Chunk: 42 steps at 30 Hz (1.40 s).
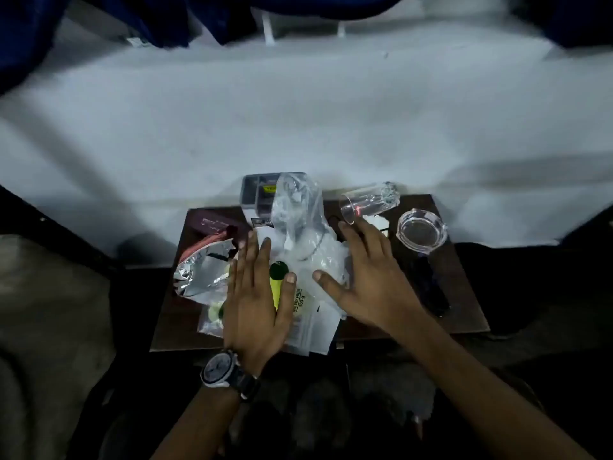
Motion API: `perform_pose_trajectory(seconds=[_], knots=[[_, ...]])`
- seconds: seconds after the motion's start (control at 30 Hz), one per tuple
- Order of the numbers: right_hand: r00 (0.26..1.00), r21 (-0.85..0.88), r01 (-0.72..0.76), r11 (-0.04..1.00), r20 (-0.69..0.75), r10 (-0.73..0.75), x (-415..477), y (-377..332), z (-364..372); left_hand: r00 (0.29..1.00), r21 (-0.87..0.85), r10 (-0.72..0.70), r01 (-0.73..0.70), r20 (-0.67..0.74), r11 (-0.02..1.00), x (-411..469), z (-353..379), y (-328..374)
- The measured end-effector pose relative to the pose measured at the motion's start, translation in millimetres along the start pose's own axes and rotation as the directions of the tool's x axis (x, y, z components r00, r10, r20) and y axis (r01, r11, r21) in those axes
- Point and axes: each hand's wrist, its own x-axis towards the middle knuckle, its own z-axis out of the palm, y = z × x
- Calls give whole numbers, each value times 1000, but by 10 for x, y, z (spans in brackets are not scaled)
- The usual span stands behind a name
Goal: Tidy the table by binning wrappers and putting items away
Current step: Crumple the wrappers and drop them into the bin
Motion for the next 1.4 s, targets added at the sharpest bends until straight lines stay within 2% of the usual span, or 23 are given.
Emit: perform_pose_trajectory(seconds=[0.2, 0.33, 0.43, 0.57, 0.67, 0.83, 0.93, 1.03, 1.07, 1.17, 1.23, 1.27, 1.3, 1.33, 1.4], knots=[[990, -55, -9, 998, 141, 17, -33, -256, 56, 998, -84, 26, -31, -61, 996, -289, -154, 2], [964, -85, -53, 995, 256, 74, 53, -339, 108, 995, -76, 93, -95, -31, 993, -312, -246, -64], [956, -109, -52, 993, 283, 81, 108, -292, 210, 991, -65, 130, -132, -26, 989, -267, -252, -109], [984, -117, 16, 993, 179, 5, 191, -219, 295, 986, -57, 166, -167, -7, 984, -160, -174, -183], [996, -23, 81, 996, 44, -80, 244, -191, 266, 980, -119, 199, -198, -3, 973, -11, -123, -172], [973, 105, 226, 968, -79, -219, 314, -289, 82, 965, -156, 262, -262, -23, 952, 418, -122, 54], [949, 232, 311, 922, -124, -289, 324, -381, -47, 956, -248, 289, -292, -51, 924, 629, -78, 131], [932, 327, 362, 873, -113, -344, 308, -490, -146, 958, -439, 254, -173, 133, 882, 682, -139, 211], [928, 374, 371, 850, -121, -351, 310, -521, -163, 960, -450, 239, -151, 146, 880, 675, -130, 217], [921, 471, 390, 791, -188, -342, 227, -573, -194, 975, -497, 217, -165, 49, 852, 611, -104, 227], [938, 488, 338, 805, -242, -247, 171, -578, -226, 975, -550, 221, -184, 2, 815, 575, -127, 225], [967, 589, 236, 773, -222, -127, 156, -553, -199, 977, -567, 213, -181, -9, 803, 561, -134, 233], [991, 734, 93, 673, -135, 10, 150, -567, -181, 979, -576, 202, -173, -14, 799, 546, -137, 256], [993, 825, -80, 559, 19, 115, 164, -601, -160, 980, -576, 195, -173, -24, 799, 526, -130, 282], [934, 868, -354, 347, 308, 182, 165, -620, -15, 977, -561, 203, -206, -69, 802, 472, -81, 319]])
